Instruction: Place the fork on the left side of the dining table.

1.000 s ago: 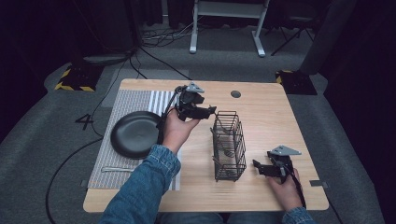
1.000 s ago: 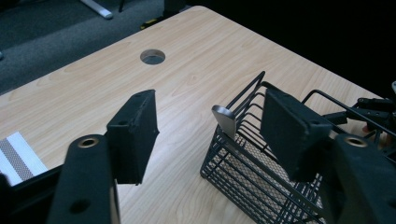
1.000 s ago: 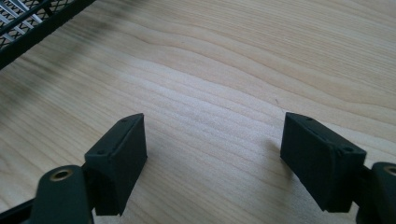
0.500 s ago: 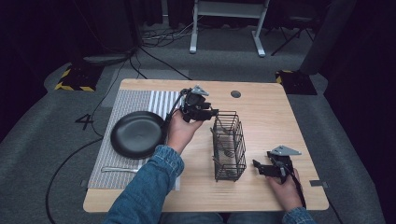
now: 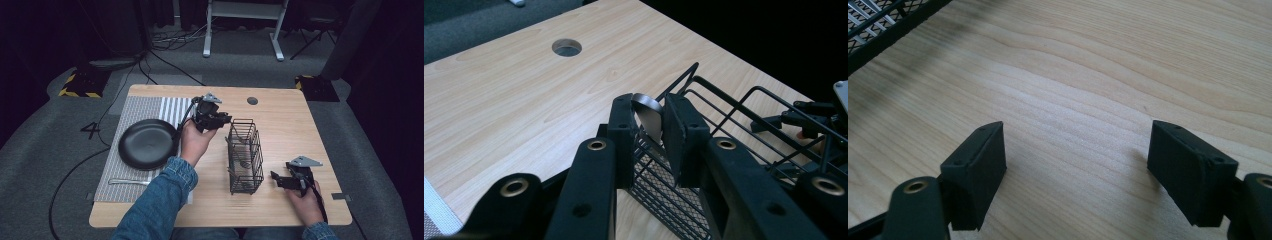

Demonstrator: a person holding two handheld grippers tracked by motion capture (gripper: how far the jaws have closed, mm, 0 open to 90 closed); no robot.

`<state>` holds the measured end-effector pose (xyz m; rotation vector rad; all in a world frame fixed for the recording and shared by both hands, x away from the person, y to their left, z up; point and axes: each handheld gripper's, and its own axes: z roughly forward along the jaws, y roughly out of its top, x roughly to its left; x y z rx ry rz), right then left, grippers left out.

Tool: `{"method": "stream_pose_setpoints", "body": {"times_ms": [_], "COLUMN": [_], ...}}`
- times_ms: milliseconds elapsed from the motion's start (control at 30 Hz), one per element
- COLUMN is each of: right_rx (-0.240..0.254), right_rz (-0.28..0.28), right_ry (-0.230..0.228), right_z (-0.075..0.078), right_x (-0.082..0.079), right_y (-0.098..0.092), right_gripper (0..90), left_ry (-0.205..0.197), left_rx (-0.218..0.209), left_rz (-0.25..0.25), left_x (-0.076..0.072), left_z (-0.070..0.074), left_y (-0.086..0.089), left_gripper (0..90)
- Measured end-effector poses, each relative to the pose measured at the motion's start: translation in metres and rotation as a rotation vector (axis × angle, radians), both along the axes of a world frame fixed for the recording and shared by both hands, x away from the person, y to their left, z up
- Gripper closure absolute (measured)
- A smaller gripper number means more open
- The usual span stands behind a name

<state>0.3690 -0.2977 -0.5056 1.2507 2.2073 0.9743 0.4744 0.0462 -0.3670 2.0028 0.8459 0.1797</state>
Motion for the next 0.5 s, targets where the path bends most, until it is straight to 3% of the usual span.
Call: {"method": "stream_pose_setpoints", "body": {"times_ms": [133,333,500], "right_rx": [0.000,0.000,0.001], "right_rz": [0.002,0.002,0.002], "right_ry": [0.000,0.000,0.000], "right_z": [0.0000,0.0000,0.0000], "right_x": [-0.0001,-0.0001,-0.0002], "right_y": [0.0000,0.0000,0.0000], "right_gripper": [23.8,23.8,23.9], "left_ry": [0.001,-0.010,-0.013], "left_rx": [0.004,0.024,0.035], "left_rz": [0.001,0.001,-0.002], "left_x": [-0.0005,-0.0013,-0.0009], "left_z": [0.0005,0.0014,0.0033], "left_y": [0.0000,-0.0038,-0.0062], "left_gripper": [75.3,67.1,73.5]}}
